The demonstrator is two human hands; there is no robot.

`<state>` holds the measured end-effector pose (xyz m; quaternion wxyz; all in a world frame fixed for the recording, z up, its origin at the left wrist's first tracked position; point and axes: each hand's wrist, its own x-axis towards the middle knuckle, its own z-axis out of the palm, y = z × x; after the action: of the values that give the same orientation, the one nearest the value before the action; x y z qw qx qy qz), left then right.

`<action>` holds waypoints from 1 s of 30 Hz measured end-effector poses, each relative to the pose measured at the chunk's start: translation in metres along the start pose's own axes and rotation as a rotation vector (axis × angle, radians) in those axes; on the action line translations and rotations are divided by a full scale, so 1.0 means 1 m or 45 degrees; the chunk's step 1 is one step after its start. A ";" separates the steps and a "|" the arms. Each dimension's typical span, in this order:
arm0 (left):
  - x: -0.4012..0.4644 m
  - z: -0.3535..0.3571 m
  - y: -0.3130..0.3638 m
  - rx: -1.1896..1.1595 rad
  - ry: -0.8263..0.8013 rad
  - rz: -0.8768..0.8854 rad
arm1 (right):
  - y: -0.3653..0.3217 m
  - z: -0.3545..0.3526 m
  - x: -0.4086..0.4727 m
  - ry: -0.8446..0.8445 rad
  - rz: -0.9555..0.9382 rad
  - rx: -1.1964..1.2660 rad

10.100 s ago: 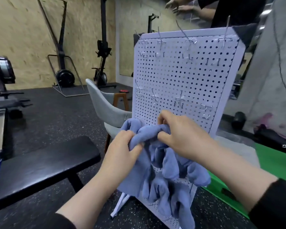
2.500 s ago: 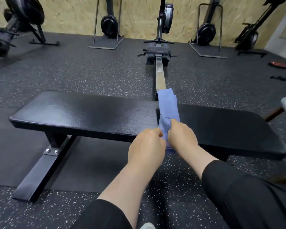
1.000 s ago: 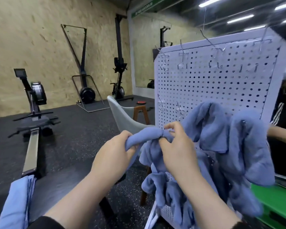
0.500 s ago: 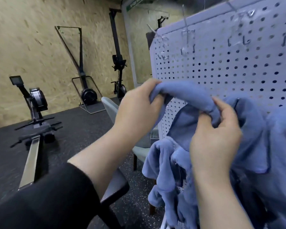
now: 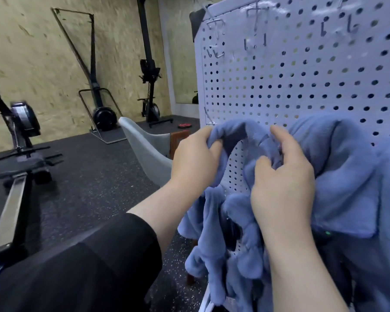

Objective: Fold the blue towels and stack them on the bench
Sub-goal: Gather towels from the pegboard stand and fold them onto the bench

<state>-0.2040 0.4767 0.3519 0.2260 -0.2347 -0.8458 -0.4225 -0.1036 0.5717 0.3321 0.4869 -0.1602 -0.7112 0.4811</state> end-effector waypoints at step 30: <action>-0.318 -0.255 -0.233 0.656 -0.266 -0.722 | -0.056 0.149 -0.237 -1.193 -0.184 -0.075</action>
<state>-0.0436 0.0770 0.1632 0.0647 0.0308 -0.9738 -0.2158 -0.1043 0.3008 0.2420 0.1413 0.1102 -0.8769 0.4460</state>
